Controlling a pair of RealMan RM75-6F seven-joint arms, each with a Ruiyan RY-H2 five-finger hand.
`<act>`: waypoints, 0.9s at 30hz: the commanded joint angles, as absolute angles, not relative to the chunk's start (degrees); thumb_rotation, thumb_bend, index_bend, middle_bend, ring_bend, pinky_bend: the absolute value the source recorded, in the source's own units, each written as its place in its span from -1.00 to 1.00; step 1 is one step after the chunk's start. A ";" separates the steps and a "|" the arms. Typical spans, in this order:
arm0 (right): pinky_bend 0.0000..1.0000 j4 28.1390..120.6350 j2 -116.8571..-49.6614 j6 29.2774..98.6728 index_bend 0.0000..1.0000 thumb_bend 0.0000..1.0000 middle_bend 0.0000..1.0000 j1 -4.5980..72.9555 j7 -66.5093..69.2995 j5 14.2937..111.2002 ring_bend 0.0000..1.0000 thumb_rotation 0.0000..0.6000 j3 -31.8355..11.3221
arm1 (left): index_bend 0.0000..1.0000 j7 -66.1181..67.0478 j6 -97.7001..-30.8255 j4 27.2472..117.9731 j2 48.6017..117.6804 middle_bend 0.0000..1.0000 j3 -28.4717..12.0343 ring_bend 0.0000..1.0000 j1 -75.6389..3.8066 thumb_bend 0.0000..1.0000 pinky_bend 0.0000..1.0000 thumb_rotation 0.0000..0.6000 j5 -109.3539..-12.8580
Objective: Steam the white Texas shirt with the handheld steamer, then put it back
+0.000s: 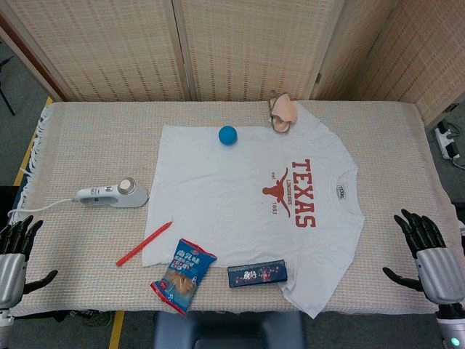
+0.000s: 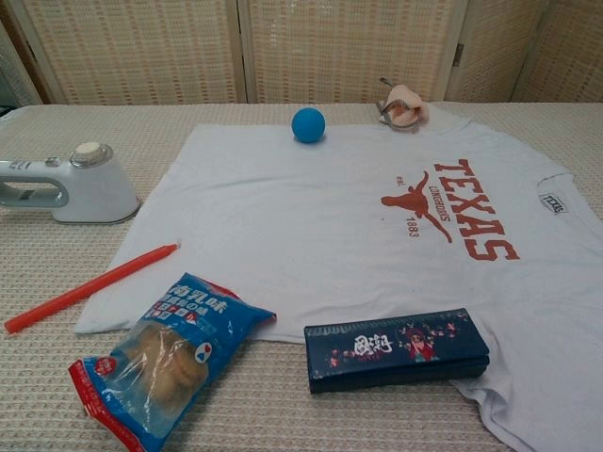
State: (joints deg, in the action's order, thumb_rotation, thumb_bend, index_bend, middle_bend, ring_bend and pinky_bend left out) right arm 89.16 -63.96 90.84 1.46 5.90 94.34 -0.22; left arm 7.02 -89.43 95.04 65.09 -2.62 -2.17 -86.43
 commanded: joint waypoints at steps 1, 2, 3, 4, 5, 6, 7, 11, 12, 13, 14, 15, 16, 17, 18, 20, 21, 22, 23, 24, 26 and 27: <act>-1.00 89.76 -63.66 90.33 -1.00 -1.00 -1.00 1.40 5.19 93.93 -1.00 0.92 -0.08 | -0.73 7.48 -89.26 94.65 65.59 -0.83 -2.88 -0.91 -2.34 -0.85 -0.82 1.00 -86.02; -1.00 90.13 -63.47 90.15 -1.00 -1.00 -1.00 1.40 4.79 93.78 -1.00 0.92 -0.06 | -0.72 7.48 -89.09 94.59 65.68 -0.83 -2.92 -0.91 -2.41 -0.85 -0.82 1.00 -85.89; -1.00 90.38 -63.35 90.05 -1.00 -1.00 -1.00 1.40 4.57 93.70 -1.00 0.93 -0.05 | -0.72 7.45 -88.99 94.54 65.72 -0.83 -2.94 -0.91 -2.47 -0.85 -0.82 1.00 -85.86; -1.00 90.58 -63.24 89.98 -1.00 -1.00 -1.00 1.39 4.41 93.65 -1.00 0.93 -0.05 | -0.72 7.44 -88.94 94.50 65.74 -0.83 -2.92 -0.91 -2.50 -0.85 -0.82 1.00 -85.89; -1.00 90.75 -63.12 89.95 -1.00 -1.00 -1.00 1.38 4.27 93.66 -1.00 0.92 -0.03 | -0.72 7.45 -88.91 94.45 65.72 -0.82 -2.86 -0.91 -2.51 -0.85 -0.82 1.00 -85.99; -1.00 90.82 -63.07 89.98 -1.00 -1.00 -1.00 1.36 4.23 93.69 -1.00 0.92 -0.01 | -0.72 7.46 -88.88 94.45 65.69 -0.82 -2.79 -0.91 -2.50 -0.85 -0.82 1.00 -86.06; -1.00 90.84 -63.05 90.05 -1.00 -1.00 -1.00 1.32 4.25 93.75 -1.00 0.92 0.00 | -0.72 7.48 -88.88 94.47 65.64 -0.82 -2.73 -0.90 -2.47 -0.85 -0.82 1.00 -86.08; -1.00 90.51 -63.30 90.15 -1.00 -1.00 -1.00 1.24 4.65 94.05 -1.00 0.93 0.18 | -0.69 7.41 -88.36 94.46 65.32 -0.80 -2.93 -0.87 -2.86 -0.85 -0.80 1.00 -85.96; -1.00 90.48 -63.29 90.19 -1.00 -1.00 -1.00 1.24 4.72 94.13 -1.00 0.93 0.20 | -0.68 7.19 -88.11 94.33 65.24 -0.80 -3.10 -0.87 -3.12 -0.85 -0.80 1.00 -85.97; -1.00 90.45 -63.26 90.29 -1.00 -1.00 -1.00 1.24 4.80 94.25 -1.00 0.93 0.19 | -0.67 7.07 -87.81 94.25 65.14 -0.78 -3.30 -0.86 -3.45 -0.85 -0.80 1.00 -85.99; -1.00 90.42 -63.24 90.44 -1.00 -1.00 -1.00 1.23 4.87 94.39 -1.00 0.93 0.17 | -0.66 7.01 -87.48 94.23 65.02 -0.77 -3.56 -0.84 -3.85 -0.85 -0.80 1.00 -86.01; -1.00 90.40 -63.17 90.68 -1.00 -1.00 -1.00 1.20 4.89 94.54 -1.00 0.93 0.13 | -0.66 6.75 -87.02 94.25 64.88 -0.76 -3.98 -0.84 -4.46 -0.85 -0.79 1.00 -86.08; -1.00 90.35 -63.14 90.89 -1.00 -1.00 -1.00 1.16 4.92 94.62 -1.00 0.93 0.07 | -0.65 6.38 -86.60 94.30 64.82 -0.75 -4.35 -0.82 -4.99 -0.85 -0.79 1.00 -86.08; -1.00 90.27 -63.15 91.13 -1.00 -1.00 -1.00 1.12 4.98 94.66 -1.00 0.93 -0.03 | -0.64 5.90 -86.10 94.39 64.80 -0.73 -4.78 -0.81 -5.57 -0.85 -0.80 1.00 -85.98; -1.00 90.13 -63.18 91.31 -1.00 -1.00 -1.00 1.12 4.97 94.76 -1.00 0.93 -0.11 | -0.64 5.11 -85.21 94.55 64.80 -0.72 -5.44 -0.80 -6.46 -0.85 -0.79 1.00 -85.63; -1.00 90.16 -62.85 91.16 -1.00 -1.00 -1.00 1.26 4.52 95.10 -1.00 0.91 -0.01 | -0.62 4.00 -82.96 94.70 64.85 -0.69 -6.71 -0.78 -8.30 -0.84 -0.77 1.00 -84.47; -1.00 90.31 -62.62 91.21 -1.00 -1.00 -1.00 1.30 4.19 95.34 -1.00 0.92 0.01 | -0.61 3.87 -81.84 94.70 64.85 -0.69 -7.23 -0.78 -9.18 -0.84 -0.77 1.00 -83.94; -1.00 90.47 -62.41 91.39 -1.00 -1.00 -1.00 1.34 3.84 95.62 -1.00 0.92 -0.02 | -0.60 3.98 -80.64 94.63 64.94 -0.68 -7.73 -0.77 -10.14 -0.83 -0.76 1.00 -83.45; -1.00 90.69 -62.16 91.68 -1.00 -1.00 -1.00 1.35 3.52 95.88 -1.00 0.92 -0.11 | -0.59 4.18 -78.89 94.38 65.20 -0.67 -8.36 -0.77 -11.50 -0.83 -0.76 1.00 -82.77; -1.00 90.88 -62.01 91.88 -1.00 -1.00 -1.00 1.35 3.40 95.97 -1.00 0.91 -0.21 | -0.58 4.31 -77.54 94.09 65.56 -0.67 -8.83 -0.77 -12.55 -0.83 -0.76 1.00 -82.19; -1.00 91.18 -61.72 92.15 -1.00 -1.00 -1.00 1.35 3.30 95.98 -1.00 0.91 -0.39 | -0.57 4.82 -74.75 93.10 66.62 -0.67 -9.80 -0.77 -14.75 -0.82 -0.75 1.00 -80.77; -1.00 91.29 -61.62 92.29 -1.00 -1.00 -1.00 1.37 3.33 95.97 -1.00 0.92 -0.52 | -0.57 5.25 -72.90 92.04 67.69 -0.67 -10.48 -0.77 -16.29 -0.81 -0.75 1.00 -79.71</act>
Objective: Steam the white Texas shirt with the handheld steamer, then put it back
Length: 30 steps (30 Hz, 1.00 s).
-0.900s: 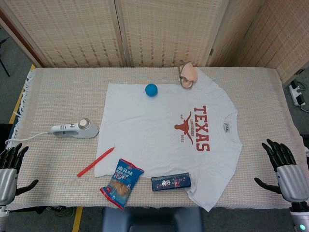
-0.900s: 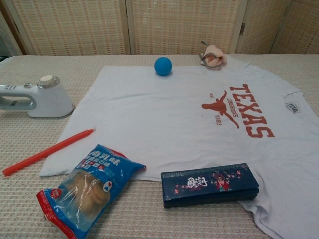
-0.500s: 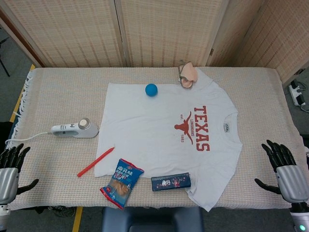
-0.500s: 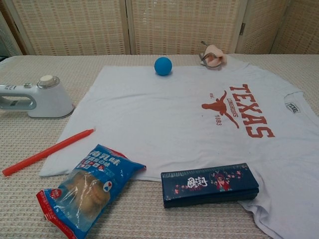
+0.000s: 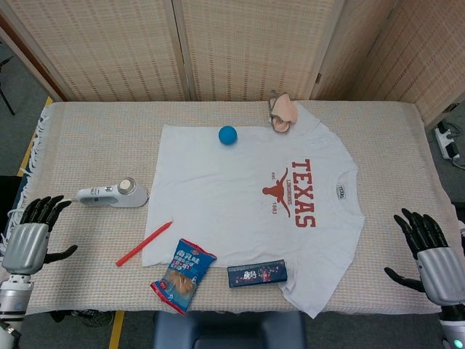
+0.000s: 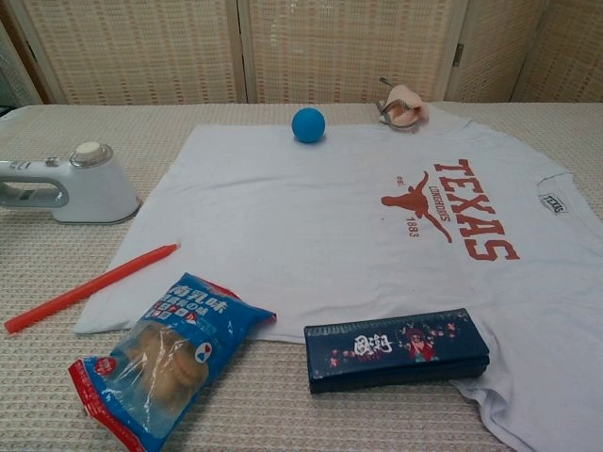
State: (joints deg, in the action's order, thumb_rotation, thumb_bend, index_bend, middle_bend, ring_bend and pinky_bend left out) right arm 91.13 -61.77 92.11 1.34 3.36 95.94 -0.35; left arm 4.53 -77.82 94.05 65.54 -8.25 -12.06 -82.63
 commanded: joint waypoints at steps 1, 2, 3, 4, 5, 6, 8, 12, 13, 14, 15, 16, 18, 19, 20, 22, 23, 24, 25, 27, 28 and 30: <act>-1.00 91.35 -61.57 92.32 -1.00 -1.00 -1.00 1.39 3.37 95.95 -1.00 0.92 -0.57 | -0.57 5.58 -71.53 91.06 68.57 -0.67 -10.99 -0.77 -17.46 -0.77 -0.75 1.00 -78.89; -1.00 91.41 -61.51 92.31 -1.00 -1.00 -1.00 1.40 3.39 95.95 -1.00 0.93 -0.59 | -0.57 6.25 -69.65 89.55 69.76 -0.66 -11.62 -0.76 -19.04 -0.71 -0.75 1.00 -77.72; -1.00 91.44 -61.47 92.30 -1.00 -1.00 -1.00 1.42 3.37 95.96 -1.00 0.92 -0.60 | -0.57 6.83 -68.29 88.33 70.70 -0.66 -12.10 -0.76 -20.21 -0.68 -0.75 1.00 -76.78; -1.00 91.47 -61.44 92.28 -1.00 -1.00 -1.00 1.43 3.34 95.97 -1.00 0.92 -0.60 | -0.57 7.38 -67.05 87.06 71.68 -0.66 -12.61 -0.76 -21.33 -0.65 -0.75 1.00 -75.77; -1.00 91.49 -61.40 92.24 -1.00 -1.00 -1.00 1.43 3.31 95.93 -1.00 0.92 -0.59 | -0.57 8.01 -65.55 85.32 73.04 -0.65 -13.29 -0.76 -22.74 -0.62 -0.75 1.00 -74.38; -1.00 91.51 -61.37 92.25 -1.00 -1.00 -1.00 1.41 3.30 95.88 -1.00 0.92 -0.60 | -0.57 8.40 -64.52 83.99 74.05 -0.65 -13.74 -0.76 -23.72 -0.59 -0.74 1.00 -73.38; -1.00 91.51 -61.30 92.31 -1.00 -1.00 -1.00 1.28 3.31 95.58 -1.00 0.92 -0.65 | -0.57 9.30 -62.32 80.73 76.23 -0.65 -14.54 -0.75 -25.82 -0.52 -0.69 1.00 -71.32; -1.00 91.50 -61.12 92.64 -1.00 -1.00 -1.00 0.92 3.36 95.07 -1.00 0.93 -0.74 | -0.58 11.27 -59.57 74.78 79.73 -0.67 -15.37 -0.76 -28.84 -0.42 -0.63 1.00 -68.31; -1.00 91.49 -61.10 92.62 -1.00 -1.00 -1.00 0.85 3.35 94.88 -1.00 0.92 -0.76 | -0.58 11.66 -59.17 73.56 80.49 -0.66 -15.49 -0.76 -29.36 -0.42 -0.63 1.00 -67.72; -1.00 91.48 -61.06 92.50 -1.00 -1.00 -1.00 0.79 3.39 94.56 -1.00 0.92 -0.79 | -0.58 11.90 -58.54 72.09 81.43 -0.66 -15.66 -0.76 -30.02 -0.42 -0.63 1.00 -66.92; -1.00 91.47 -61.05 92.40 -1.00 -1.00 -1.00 0.76 3.47 94.33 -1.00 0.92 -0.83 | -0.58 11.99 -57.93 71.06 82.07 -0.66 -15.72 -0.76 -30.47 -0.42 -0.63 1.00 -66.30; -1.00 91.46 -61.06 92.33 -1.00 -1.00 -1.00 0.75 3.56 94.15 -1.00 0.92 -0.87 | -0.58 12.17 -57.24 70.16 82.59 -0.65 -15.70 -0.76 -30.93 -0.42 -0.63 1.00 -65.79; -1.00 91.39 -61.15 92.20 -1.00 -1.00 -1.00 0.77 3.63 93.94 -1.00 0.93 -0.95 | -0.58 13.05 -56.01 68.09 83.70 -0.64 -15.43 -0.75 -31.92 -0.42 -0.63 1.00 -64.98; -1.00 91.33 -61.21 92.17 -1.00 -1.00 -1.00 0.79 3.65 93.90 -1.00 0.92 -0.99 | -0.57 13.50 -55.64 67.29 84.15 -0.64 -15.27 -0.75 -32.28 -0.42 -0.63 1.00 -64.73; -1.00 91.27 -61.27 92.08 -1.00 -1.00 -1.00 0.82 3.65 93.84 -1.00 0.92 -1.01 | -0.57 13.88 -55.31 66.61 84.59 -0.64 -15.15 -0.75 -32.60 -0.41 -0.63 1.00 -64.44; -1.00 91.24 -61.31 91.69 -1.00 -1.00 -1.00 0.92 3.64 93.60 -1.00 0.92 -1.01 | -0.57 14.31 -54.68 65.38 85.58 -0.64 -15.08 -0.74 -33.21 -0.41 -0.63 1.00 -63.63; -1.00 91.21 -61.33 91.53 -1.00 -1.00 -1.00 0.97 3.66 93.53 -1.00 0.91 -1.02 | -0.57 14.53 -54.49 64.82 86.03 -0.63 -15.07 -0.74 -33.46 -0.41 -0.63 1.00 -63.29; -1.00 91.19 -61.37 91.36 -1.00 -1.00 -1.00 1.03 3.68 93.47 -1.00 0.91 -1.02 | -0.56 14.94 -54.44 63.88 86.68 -0.62 -15.06 -0.73 -33.86 -0.41 -0.63 1.00 -63.03; -1.00 91.16 -61.40 91.23 -1.00 -1.00 -1.00 1.06 3.69 93.41 -1.00 0.91 -1.02 | -0.55 15.30 -54.52 62.96 87.23 -0.61 -15.01 -0.72 -34.15 -0.40 -0.62 1.00 -62.97; -1.00 91.13 -61.46 90.94 -1.00 -1.00 -1.00 1.14 3.69 93.21 -1.00 0.92 -1.03 | -0.52 15.95 -54.54 60.46 88.59 -0.58 -14.88 -0.69 -34.82 -0.38 -0.62 1.00 -62.80; -1.00 91.14 -61.47 90.82 -1.00 -1.00 -1.00 1.16 3.67 93.11 -1.00 0.92 -1.05 | -0.51 16.09 -54.40 59.36 89.15 -0.57 -14.86 -0.69 -35.07 -0.38 -0.61 1.00 -62.61; -1.00 91.17 -61.48 90.68 -1.00 -1.00 -1.00 1.20 3.62 92.94 -1.00 0.93 -1.10 | -0.47 16.13 -53.78 56.95 90.26 -0.54 -14.89 -0.66 -35.57 -0.37 -0.61 1.00 -62.03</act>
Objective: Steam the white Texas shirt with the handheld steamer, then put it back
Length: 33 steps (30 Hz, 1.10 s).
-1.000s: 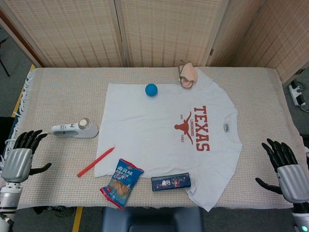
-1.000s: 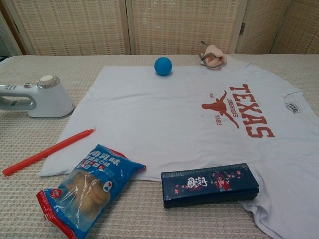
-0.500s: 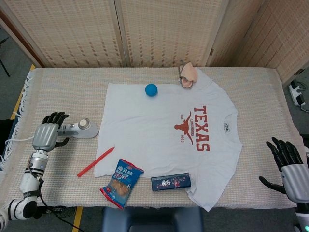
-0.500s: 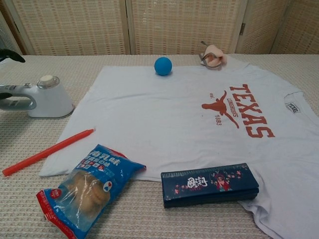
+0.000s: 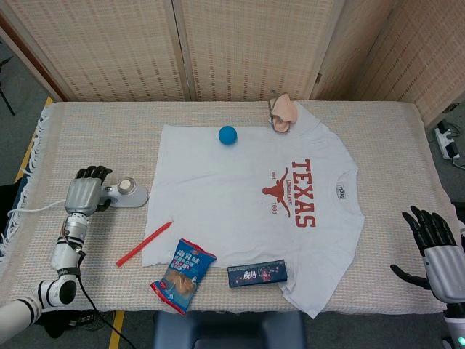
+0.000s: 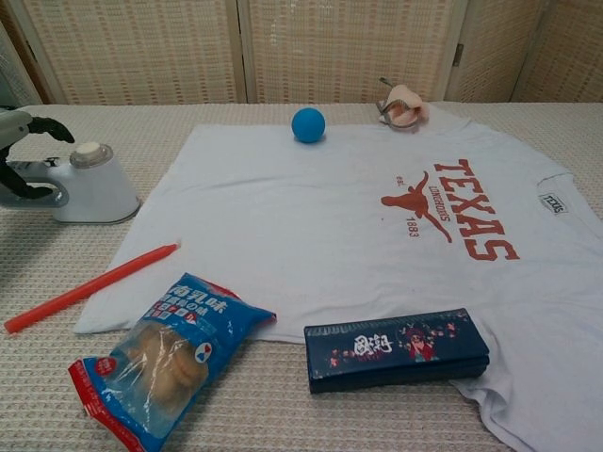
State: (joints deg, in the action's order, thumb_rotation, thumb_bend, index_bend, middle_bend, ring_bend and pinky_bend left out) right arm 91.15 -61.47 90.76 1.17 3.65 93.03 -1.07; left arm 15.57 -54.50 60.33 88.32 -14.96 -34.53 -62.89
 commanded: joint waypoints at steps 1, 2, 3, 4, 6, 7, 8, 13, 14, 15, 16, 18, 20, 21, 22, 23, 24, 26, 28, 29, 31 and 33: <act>-1.00 91.19 -61.49 90.64 -1.00 -1.00 -1.00 1.21 3.63 92.88 -1.00 0.93 -1.12 | -0.45 16.06 -53.41 55.97 90.64 -0.52 -14.90 -0.65 -35.76 -0.38 -0.60 1.00 -61.77; -1.00 91.23 -61.51 90.58 -1.00 -1.00 -1.00 1.22 3.61 92.83 -1.00 0.91 -1.14 | -0.44 16.01 -53.00 55.00 90.99 -0.50 -14.92 -0.63 -35.94 -0.37 -0.60 1.00 -61.47; -1.00 91.24 -61.54 90.49 -1.00 -1.00 -1.00 1.24 3.57 92.75 -1.00 0.91 -1.15 | -0.42 15.83 -52.55 53.78 91.41 -0.49 -15.01 -0.62 -36.15 -0.37 -0.59 1.00 -61.09; -1.00 91.27 -61.56 90.35 -1.00 -1.00 -1.00 1.28 3.50 92.70 -1.00 0.90 -1.14 | -0.39 15.57 -52.24 52.91 91.74 -0.46 -15.08 -0.60 -36.27 -0.37 -0.58 1.00 -60.86; -1.00 91.36 -61.63 90.08 -1.00 -1.00 -1.00 1.37 3.27 92.56 -1.00 0.92 -1.16 | -0.34 14.54 -51.60 50.90 92.62 -0.40 -15.34 -0.55 -36.57 -0.37 -0.54 1.00 -60.41; -1.00 91.45 -61.66 89.92 -1.00 -1.00 -1.00 1.41 3.12 92.45 -1.00 0.92 -1.17 | -0.32 14.03 -51.19 50.02 93.01 -0.37 -15.37 -0.53 -36.71 -0.38 -0.52 1.00 -60.32; -1.00 91.65 -61.66 89.61 -1.00 -1.00 -1.00 1.47 2.93 92.27 -1.00 0.92 -1.14 | -0.29 13.38 -50.74 48.76 93.56 -0.32 -15.41 -0.49 -36.93 -0.38 -0.47 1.00 -60.28; -1.00 92.81 -61.35 87.86 -1.00 -1.00 -1.00 1.93 1.84 91.91 -1.00 0.92 -0.73 | -0.07 9.66 -49.95 43.56 96.19 -0.04 -15.69 -0.26 -37.94 -0.38 -0.15 1.00 -61.04; -1.00 93.24 -61.14 87.02 -1.00 -1.00 -1.00 2.13 1.55 91.69 -1.00 0.92 -0.53 | -0.01 8.37 -49.73 42.25 96.87 0.06 -15.66 -0.17 -38.16 -0.37 -0.06 1.00 -61.46; -1.00 93.55 -61.03 86.28 -1.00 -1.00 -1.00 2.35 1.38 91.48 -1.00 0.92 -0.39 | 0.04 7.28 -49.52 41.33 97.37 0.13 -15.65 -0.09 -38.32 -0.37 0.02 1.00 -61.75; -1.00 93.73 -60.97 85.71 -1.00 -1.00 -1.00 2.53 1.25 91.34 -1.00 0.92 -0.28 | 0.08 6.51 -49.37 40.74 97.69 0.19 -15.66 -0.02 -38.41 -0.38 0.08 1.00 -61.94; -1.00 94.27 -60.94 83.25 -1.00 -1.00 -1.00 3.39 0.82 91.13 -1.00 0.93 0.28 | 0.20 3.86 -49.20 39.12 98.68 0.37 -15.71 0.16 -38.58 -0.37 0.19 1.00 -62.58; -1.00 94.72 -61.07 80.71 -1.00 -1.00 -1.00 4.52 0.38 91.21 -1.00 0.93 0.75 | 0.31 0.45 -49.63 37.24 99.73 0.51 -15.48 0.28 -38.64 -0.38 0.25 1.00 -63.88; -1.00 94.92 -61.14 79.58 -1.00 -1.00 -1.00 5.06 0.26 91.32 -1.00 0.93 0.96 | 0.36 -1.08 -49.92 36.52 100.11 0.58 -15.32 0.34 -38.63 -0.38 0.27 1.00 -64.53; -1.00 95.16 -61.20 78.44 -1.00 -1.00 -1.00 5.62 0.20 91.39 -1.00 0.93 1.15 | 0.41 -2.60 -50.25 35.82 100.45 0.62 -15.16 0.38 -38.60 -0.38 0.29 1.00 -65.18; -1.00 95.50 -61.30 76.91 -1.00 -1.00 -1.00 6.44 0.27 91.54 -1.00 0.93 1.35 | 0.45 -4.63 -50.73 34.95 100.90 0.68 -15.00 0.43 -38.56 -0.38 0.30 1.00 -65.96; -1.00 95.72 -61.39 75.71 -1.00 -1.00 -1.00 7.12 0.42 91.72 -1.00 0.93 1.51 | 0.49 -6.17 -51.07 34.35 101.19 0.72 -14.87 0.46 -38.54 -0.37 0.31 1.00 -66.54; -1.00 96.01 -61.75 72.90 -1.00 -0.97 -1.00 8.84 1.27 92.18 -1.00 0.92 1.79 | 0.55 -9.70 -52.12 33.04 101.68 0.80 -14.56 0.54 -38.46 -0.37 0.33 1.00 -67.94; -1.00 96.15 -62.08 70.31 -1.00 -0.73 -1.00 10.41 2.39 92.51 -1.00 0.92 2.07 | 0.60 -12.76 -52.98 32.28 101.83 0.86 -14.32 0.59 -38.42 -0.37 0.34 1.00 -69.09; -1.00 96.20 -62.28 68.60 -1.00 -0.55 -1.00 11.51 3.36 92.80 -1.00 0.89 2.24 | 0.62 -14.61 -53.52 32.01 101.77 0.89 -14.25 0.61 -38.39 -0.37 0.34 1.00 -69.71; -1.00 96.16 -62.56 66.51 -1.00 -0.11 -1.00 13.09 4.92 93.39 -1.00 0.57 2.39 | 0.63 -16.95 -54.59 32.04 101.48 0.91 -14.25 0.63 -38.36 -0.37 0.35 1.00 -70.54; -1.00 95.85 -62.98 65.08 -1.00 0.24 -1.00 14.75 6.93 94.46 -1.00 0.23 2.37 | 0.64 -18.94 -55.94 32.66 100.80 0.92 -14.13 0.65 -38.33 -0.37 0.35 1.00 -71.58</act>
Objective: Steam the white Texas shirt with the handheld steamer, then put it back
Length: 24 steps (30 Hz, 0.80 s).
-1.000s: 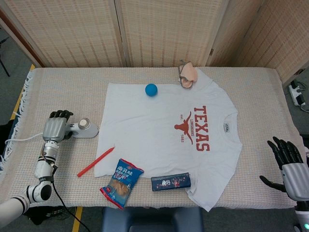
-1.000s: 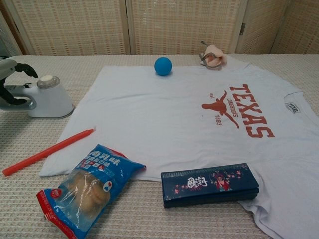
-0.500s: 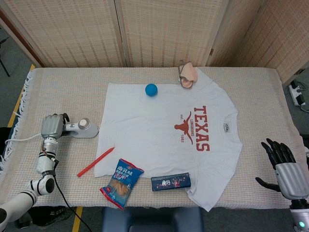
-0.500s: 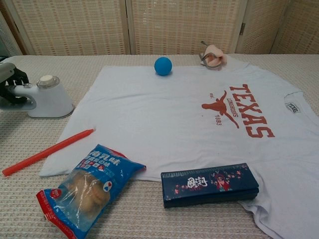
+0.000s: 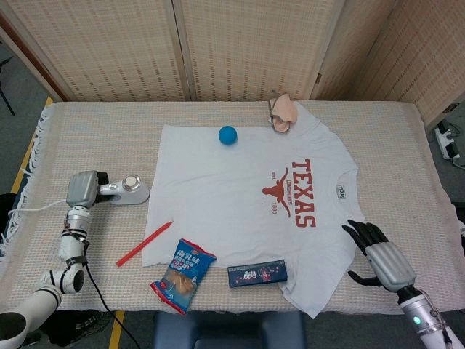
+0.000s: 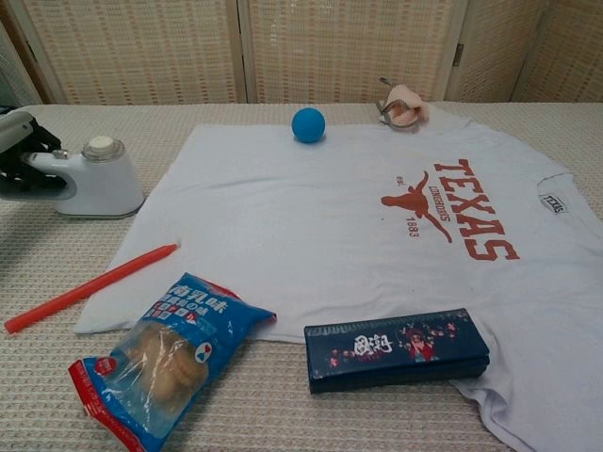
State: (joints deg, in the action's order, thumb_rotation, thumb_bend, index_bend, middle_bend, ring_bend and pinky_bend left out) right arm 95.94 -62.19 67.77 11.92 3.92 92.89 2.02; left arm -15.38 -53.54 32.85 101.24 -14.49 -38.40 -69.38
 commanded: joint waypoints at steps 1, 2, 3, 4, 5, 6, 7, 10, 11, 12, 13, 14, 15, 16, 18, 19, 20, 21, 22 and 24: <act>-1.00 95.63 -63.12 64.56 -1.00 0.42 -1.00 15.43 7.64 94.99 -1.00 0.14 2.39 | 0.64 -19.50 -56.57 33.08 100.43 0.93 -14.05 0.65 -38.29 -0.37 0.35 1.00 -72.02; -1.00 95.39 -63.26 63.99 -1.00 0.56 -1.00 16.11 8.16 95.45 -1.00 0.10 2.40 | 0.64 -19.92 -57.25 33.58 100.03 0.93 -13.94 0.66 -38.25 -0.37 0.35 1.00 -72.49; -1.00 95.13 -63.40 62.99 -1.00 0.65 -0.99 17.08 8.61 95.87 -1.00 0.07 2.44 | 0.64 -20.26 -58.17 34.33 99.50 0.94 -13.83 0.66 -38.21 -0.37 0.35 1.00 -73.08; -1.00 95.00 -63.50 62.07 -1.00 0.74 -0.98 17.83 8.87 96.02 -1.00 0.04 2.45 | 0.64 -20.42 -58.81 34.99 99.12 0.94 -13.79 0.66 -38.19 -0.37 0.35 1.00 -73.43; -1.00 94.90 -63.61 61.06 -1.00 0.80 -0.98 18.62 9.13 96.06 -1.00 0.03 2.44 | 0.64 -20.57 -59.33 35.79 98.72 0.94 -13.77 0.66 -38.17 -0.37 0.35 1.00 -73.74; -1.00 94.77 -63.81 59.62 -1.00 0.84 -0.97 19.68 9.51 96.01 -1.00 0.02 2.44 | 0.64 -20.68 -60.01 37.01 98.20 0.94 -13.80 0.67 -38.15 -0.37 0.35 1.00 -74.07; -1.00 94.65 -64.00 58.56 -1.00 0.88 -0.97 20.45 9.68 95.99 -1.00 0.01 2.46 | 0.64 -20.68 -60.51 38.06 97.82 0.94 -13.85 0.67 -38.15 -0.37 0.35 1.00 -74.28; -1.00 93.76 -65.17 55.65 -1.00 0.95 -0.96 22.70 10.06 96.13 -1.00 -0.02 2.62 | 0.64 -19.91 -61.95 42.11 96.55 0.94 -13.71 0.67 -38.16 -0.37 0.35 1.00 -75.21; -1.00 93.26 -65.75 55.06 -1.00 0.96 -0.96 23.21 10.16 96.10 -1.00 -0.01 2.65 | 0.64 -19.41 -62.32 43.43 96.16 0.94 -13.58 0.67 -38.20 -0.37 0.35 1.00 -75.55; -1.00 92.59 -66.48 54.21 -1.00 0.96 -0.95 23.80 10.15 95.93 -1.00 -0.01 2.75 | 0.64 -18.68 -62.91 45.19 95.72 0.94 -13.44 0.67 -38.28 -0.37 0.35 1.00 -76.02; -1.00 92.16 -67.03 53.68 -1.00 0.97 -0.95 24.19 10.09 95.78 -1.00 -0.01 2.78 | 0.64 -18.10 -63.34 46.46 95.47 0.94 -13.34 0.67 -38.36 -0.37 0.35 1.00 -76.39; -1.00 91.73 -67.60 53.21 -1.00 0.97 -0.95 24.55 9.99 95.67 -1.00 -0.01 2.84 | 0.64 -17.42 -63.68 47.67 95.23 0.94 -13.25 0.66 -38.49 -0.37 0.35 1.00 -76.72; -1.00 91.15 -68.34 52.62 -1.00 0.97 -0.95 25.00 9.86 95.61 -1.00 -0.02 3.00 | 0.64 -16.49 -64.02 49.24 95.01 0.94 -13.14 0.66 -38.71 -0.37 0.35 1.00 -77.13; -1.00 90.72 -68.90 52.17 -1.00 0.97 -0.95 25.33 9.81 95.57 -1.00 -0.02 3.14 | 0.64 -15.81 -64.15 50.36 94.87 0.94 -13.02 0.66 -38.95 -0.37 0.35 1.00 -77.49; -1.00 89.75 -70.04 50.96 -1.00 0.97 -0.95 26.13 9.67 95.36 -1.00 0.00 3.48 | 0.64 -13.83 -64.07 52.60 94.60 0.94 -12.60 0.66 -39.64 -0.37 0.35 1.00 -78.34; -1.00 89.33 -70.49 50.44 -1.00 0.97 -0.95 26.44 9.53 95.21 -1.00 0.00 3.62 | 0.64 -12.99 -64.07 53.42 94.60 0.94 -12.48 0.66 -39.97 -0.37 0.35 1.00 -78.67; -1.00 88.92 -70.92 49.93 -1.00 0.97 -0.95 26.72 9.32 95.01 -1.00 0.00 3.74 | 0.64 -12.29 -64.01 54.20 94.67 0.94 -12.45 0.66 -40.35 -0.37 0.35 1.00 -78.93; -1.00 88.45 -71.47 49.38 -1.00 0.97 -0.95 27.04 8.99 94.74 -1.00 -0.01 3.89 | 0.64 -11.44 -63.71 55.15 94.85 0.94 -12.33 0.66 -40.86 -0.37 0.35 1.00 -79.23; -1.00 88.12 -71.87 49.07 -1.00 0.97 -0.95 27.22 8.80 94.56 -1.00 0.00 4.01 | 0.64 -10.83 -63.46 55.80 94.99 0.94 -12.23 0.66 -41.22 -0.37 0.35 1.00 -79.43; -1.00 87.46 -72.68 48.38 -1.00 0.97 -0.95 27.62 8.53 94.18 -1.00 0.00 4.33 | 0.64 -9.45 -62.84 56.91 95.48 0.94 -11.98 0.67 -42.09 -0.37 0.35 1.00 -79.89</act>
State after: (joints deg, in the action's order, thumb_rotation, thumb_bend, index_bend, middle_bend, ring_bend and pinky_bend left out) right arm 87.80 -72.29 48.76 27.32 8.78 94.46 4.08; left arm -10.23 -63.25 56.15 95.21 -12.27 -41.42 -79.37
